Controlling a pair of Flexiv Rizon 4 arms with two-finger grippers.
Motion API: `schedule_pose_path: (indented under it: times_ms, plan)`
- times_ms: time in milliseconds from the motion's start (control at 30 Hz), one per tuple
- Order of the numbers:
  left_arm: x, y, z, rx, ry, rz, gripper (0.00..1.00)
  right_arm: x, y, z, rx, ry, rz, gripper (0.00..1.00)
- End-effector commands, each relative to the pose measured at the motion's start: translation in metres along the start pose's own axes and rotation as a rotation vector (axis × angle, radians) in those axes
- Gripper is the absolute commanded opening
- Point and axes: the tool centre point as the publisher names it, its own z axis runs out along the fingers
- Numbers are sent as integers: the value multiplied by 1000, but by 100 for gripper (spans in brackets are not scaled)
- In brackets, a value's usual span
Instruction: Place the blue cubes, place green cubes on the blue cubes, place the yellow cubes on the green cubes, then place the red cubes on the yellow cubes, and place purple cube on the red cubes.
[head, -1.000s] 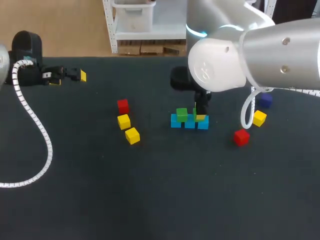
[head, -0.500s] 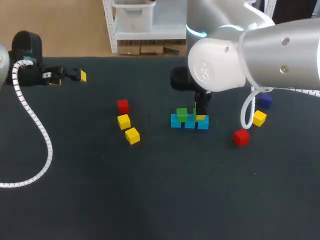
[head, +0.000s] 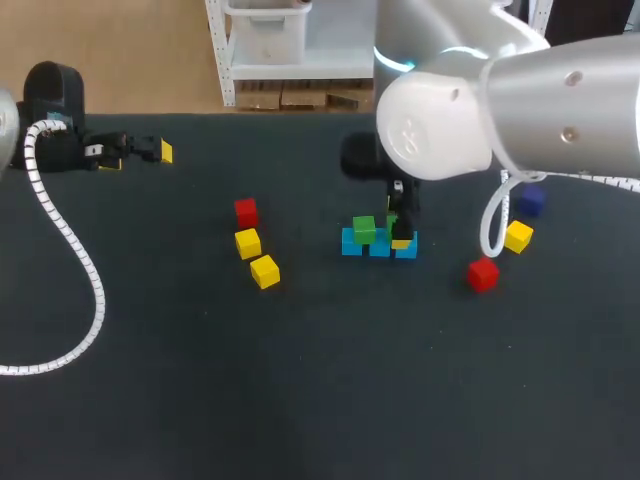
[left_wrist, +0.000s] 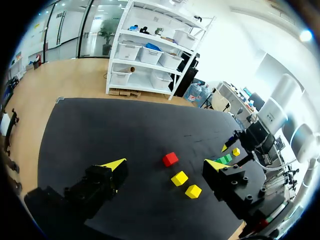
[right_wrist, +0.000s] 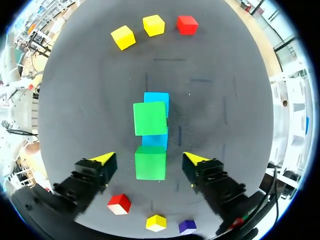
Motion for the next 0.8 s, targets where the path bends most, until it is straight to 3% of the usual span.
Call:
schedule_pose_path:
  times_ms: [33, 400, 800]
  plan:
    - [1, 2, 0, 10, -6, 2, 100, 6, 1, -10, 10, -17, 14, 100]
    - [1, 2, 0, 10, -6, 2, 100, 41, -12, -52, 108, -83, 147, 100]
    - [1, 2, 0, 10, -6, 2, 100, 81, -11, -60, 137, -89, 287, 100]
